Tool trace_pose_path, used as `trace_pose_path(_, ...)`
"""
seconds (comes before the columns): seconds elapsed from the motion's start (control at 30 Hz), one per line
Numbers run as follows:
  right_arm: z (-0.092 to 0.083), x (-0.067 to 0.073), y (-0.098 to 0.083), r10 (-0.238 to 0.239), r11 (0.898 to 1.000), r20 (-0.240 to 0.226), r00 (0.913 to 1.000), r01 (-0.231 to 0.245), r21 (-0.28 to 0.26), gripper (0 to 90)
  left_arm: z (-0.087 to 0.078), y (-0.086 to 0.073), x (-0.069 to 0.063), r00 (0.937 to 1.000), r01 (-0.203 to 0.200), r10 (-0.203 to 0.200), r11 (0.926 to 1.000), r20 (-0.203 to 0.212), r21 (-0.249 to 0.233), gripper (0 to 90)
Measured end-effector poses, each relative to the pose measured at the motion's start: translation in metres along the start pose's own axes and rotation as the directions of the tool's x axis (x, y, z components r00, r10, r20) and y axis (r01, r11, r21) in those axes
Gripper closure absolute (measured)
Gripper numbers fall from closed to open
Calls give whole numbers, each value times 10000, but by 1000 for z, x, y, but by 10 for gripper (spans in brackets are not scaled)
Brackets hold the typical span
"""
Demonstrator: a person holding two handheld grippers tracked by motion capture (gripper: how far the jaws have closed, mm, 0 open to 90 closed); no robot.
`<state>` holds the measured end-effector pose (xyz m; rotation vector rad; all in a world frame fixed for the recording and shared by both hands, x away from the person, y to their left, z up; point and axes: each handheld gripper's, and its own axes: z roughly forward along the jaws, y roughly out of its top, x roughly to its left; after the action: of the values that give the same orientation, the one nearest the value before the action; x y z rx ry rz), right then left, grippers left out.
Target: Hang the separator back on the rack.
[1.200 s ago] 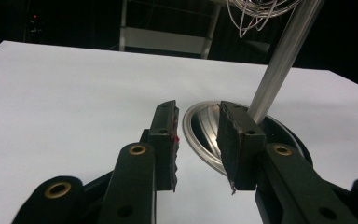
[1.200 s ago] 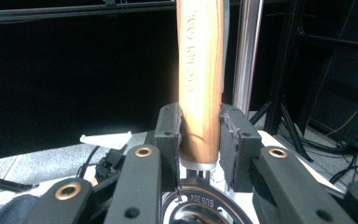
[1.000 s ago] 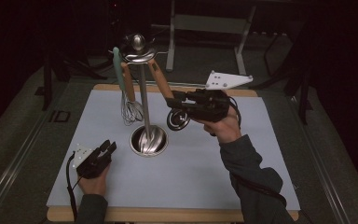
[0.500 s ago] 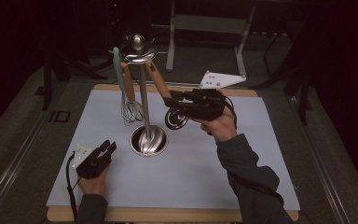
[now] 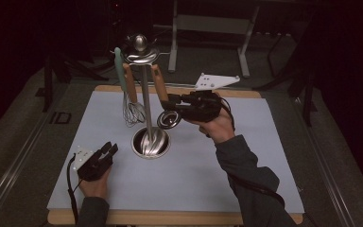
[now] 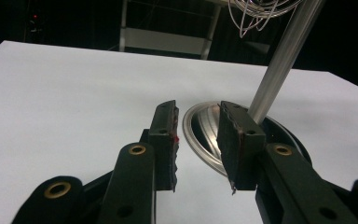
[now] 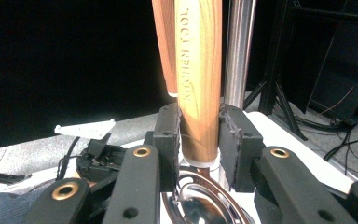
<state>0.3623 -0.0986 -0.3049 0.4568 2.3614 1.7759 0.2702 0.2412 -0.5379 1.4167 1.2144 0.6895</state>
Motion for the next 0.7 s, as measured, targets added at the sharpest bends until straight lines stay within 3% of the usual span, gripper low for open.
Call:
trace_pose_path(0.5, -3, -6, -5, 156, 9998, 140, 9998, -159, 156, 638, 1, 0, 0, 10000, -15, 15, 10000, -6, 12, 677)
trace_pose_path(0.7, -5, -8, -9, 10, 9986, 515, 9987, -37, 521, 631, 1, 0, 0, 10000, -12, 12, 10000, -8, 23, 676)
